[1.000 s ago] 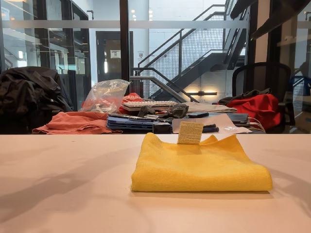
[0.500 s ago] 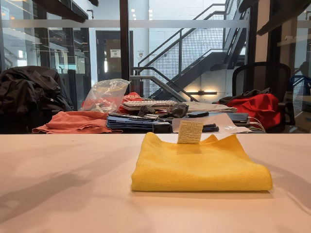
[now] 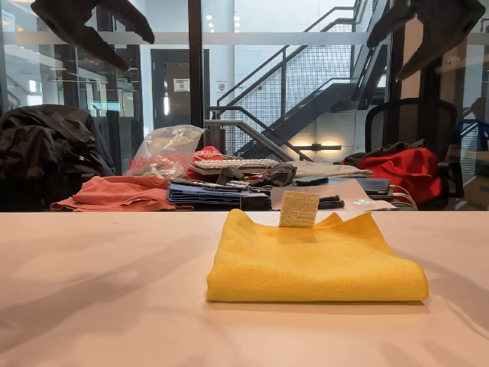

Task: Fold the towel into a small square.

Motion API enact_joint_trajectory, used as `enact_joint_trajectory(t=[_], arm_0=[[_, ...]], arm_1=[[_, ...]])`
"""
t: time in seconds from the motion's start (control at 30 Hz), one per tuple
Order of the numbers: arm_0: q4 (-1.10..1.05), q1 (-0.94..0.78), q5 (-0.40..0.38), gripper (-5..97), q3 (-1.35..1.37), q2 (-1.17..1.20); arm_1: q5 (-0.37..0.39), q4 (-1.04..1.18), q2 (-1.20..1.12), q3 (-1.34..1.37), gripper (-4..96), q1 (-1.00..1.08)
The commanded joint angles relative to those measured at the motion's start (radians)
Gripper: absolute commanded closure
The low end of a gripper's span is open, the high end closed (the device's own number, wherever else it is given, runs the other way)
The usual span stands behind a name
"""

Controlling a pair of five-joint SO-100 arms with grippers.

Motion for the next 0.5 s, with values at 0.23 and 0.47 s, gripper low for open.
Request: enact_joint_trajectory(t=[0.23,0.47], arm_0=[[0.008,-0.031,0.008,65,0.170,0.275],[0.008,-0.043,0.057,65,0.169,0.290]], arm_1=[[-0.011,-0.017,0.166,0.140,69.2,0.003],[-0.005,-0.020,0.179,0.138,68.4,0.003]])
